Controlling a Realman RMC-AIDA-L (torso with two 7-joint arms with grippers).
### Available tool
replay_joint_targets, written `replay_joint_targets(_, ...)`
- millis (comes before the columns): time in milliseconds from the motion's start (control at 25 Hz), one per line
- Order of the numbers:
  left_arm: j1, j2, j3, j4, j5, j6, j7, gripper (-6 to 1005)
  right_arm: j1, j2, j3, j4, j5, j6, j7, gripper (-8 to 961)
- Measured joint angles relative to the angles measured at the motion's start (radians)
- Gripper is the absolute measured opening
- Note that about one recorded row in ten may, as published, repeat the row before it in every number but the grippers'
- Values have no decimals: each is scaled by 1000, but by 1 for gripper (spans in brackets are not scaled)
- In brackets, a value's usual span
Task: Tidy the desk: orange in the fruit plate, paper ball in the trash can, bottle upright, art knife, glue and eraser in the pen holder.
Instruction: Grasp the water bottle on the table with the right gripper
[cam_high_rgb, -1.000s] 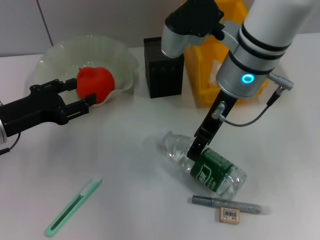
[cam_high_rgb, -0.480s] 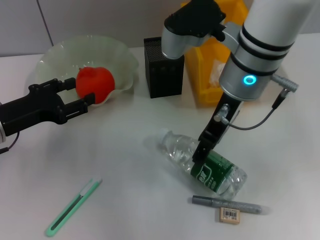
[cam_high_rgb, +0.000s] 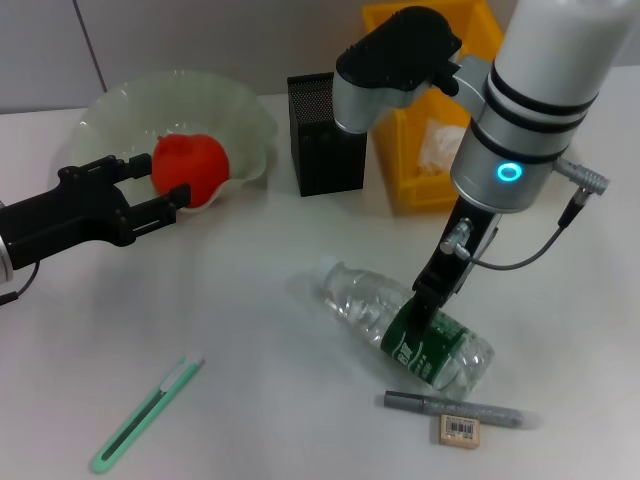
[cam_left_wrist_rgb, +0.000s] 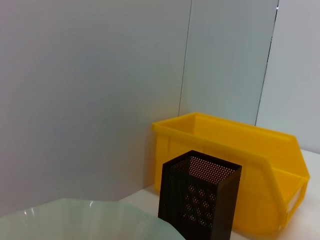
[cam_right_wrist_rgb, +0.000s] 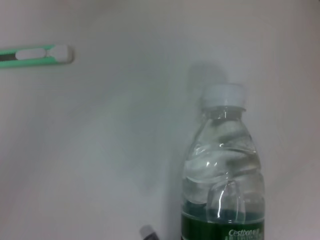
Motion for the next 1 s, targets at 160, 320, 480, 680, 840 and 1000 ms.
replay_joint_targets(160, -3, 0, 2, 0, 0, -7, 0, 694, -4, 2, -5, 25, 10, 16, 0, 757)
replay_joint_targets(320, -7, 0, 3, 0, 0, -12, 1, 694, 1, 2, -23, 58, 27, 41, -1, 756)
replay_joint_targets(480, -12, 0, 4, 0, 1, -12, 2, 694, 3, 2, -61, 66, 28, 59, -1, 756)
replay_joint_targets(680, -13, 0, 4, 0, 1, -13, 2, 694, 5, 1, -72, 67, 27, 70, 0, 757)
replay_joint_targets(840, -13, 0, 4, 0, 2, -16, 2, 694, 9, 1, -74, 83, 25, 86, -2, 757)
replay_joint_targets(1000, -13, 0, 4, 0, 2, -20, 2, 694, 16, 1, -76, 117, 28, 102, -5, 757)
